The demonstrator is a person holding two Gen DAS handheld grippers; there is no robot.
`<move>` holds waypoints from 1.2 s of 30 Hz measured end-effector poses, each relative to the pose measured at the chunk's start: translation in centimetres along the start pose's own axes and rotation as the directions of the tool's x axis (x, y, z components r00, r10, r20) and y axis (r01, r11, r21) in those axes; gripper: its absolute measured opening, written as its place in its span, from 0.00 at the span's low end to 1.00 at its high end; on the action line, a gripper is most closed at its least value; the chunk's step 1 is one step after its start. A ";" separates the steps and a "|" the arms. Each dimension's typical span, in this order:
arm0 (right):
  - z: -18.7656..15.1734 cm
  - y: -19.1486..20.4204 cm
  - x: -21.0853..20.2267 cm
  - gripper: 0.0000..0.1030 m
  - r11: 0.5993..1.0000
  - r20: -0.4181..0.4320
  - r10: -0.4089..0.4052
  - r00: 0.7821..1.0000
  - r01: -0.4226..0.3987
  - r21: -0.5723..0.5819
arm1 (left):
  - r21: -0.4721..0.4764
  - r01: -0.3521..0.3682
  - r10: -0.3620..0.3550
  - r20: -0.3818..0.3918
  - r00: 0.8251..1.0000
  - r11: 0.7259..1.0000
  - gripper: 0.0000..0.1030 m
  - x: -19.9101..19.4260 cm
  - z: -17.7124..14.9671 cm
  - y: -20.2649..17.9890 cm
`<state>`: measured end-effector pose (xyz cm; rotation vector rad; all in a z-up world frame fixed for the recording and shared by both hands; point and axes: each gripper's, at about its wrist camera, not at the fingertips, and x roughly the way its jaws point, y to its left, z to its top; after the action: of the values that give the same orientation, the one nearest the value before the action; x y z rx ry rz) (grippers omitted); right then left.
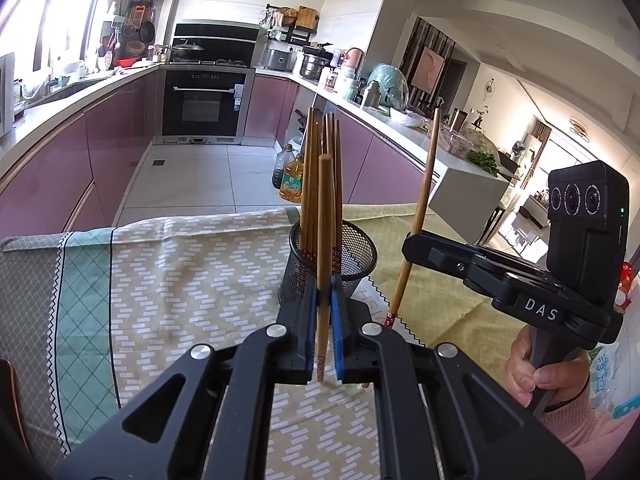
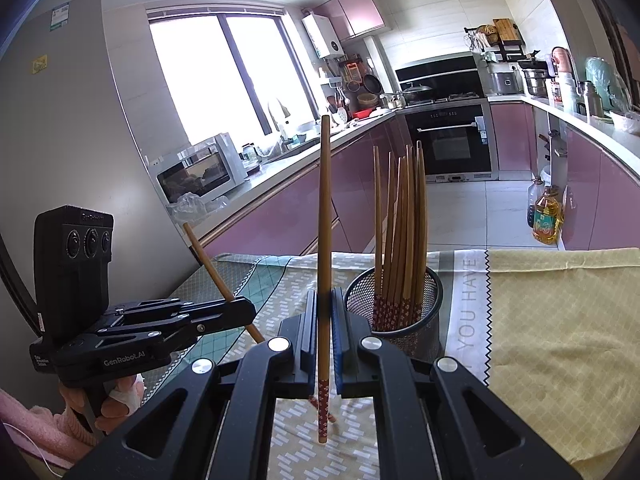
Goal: Organize utensils
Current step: 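Lower the left gripper's chopstick into the mesh cup while the right gripper brings its chopstick over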
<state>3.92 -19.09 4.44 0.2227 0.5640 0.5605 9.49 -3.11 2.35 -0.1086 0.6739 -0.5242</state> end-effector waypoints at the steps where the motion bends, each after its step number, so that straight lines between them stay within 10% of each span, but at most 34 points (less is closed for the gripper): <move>1: 0.0 0.0 0.0 0.05 1.000 0.002 0.000 1.000 0.000 -0.002 | 0.001 0.000 0.000 0.001 1.000 1.000 0.07 0.0 0.0 0.0; 36: 0.7 0.1 -0.6 0.05 1.000 0.040 -0.014 0.999 0.015 -0.012 | 0.040 0.005 -0.006 0.040 0.999 0.999 0.07 -1.3 1.7 -1.2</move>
<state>3.85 -19.33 5.35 0.2174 0.5231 0.5442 9.15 -3.62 4.71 -0.0836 0.6239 -0.5391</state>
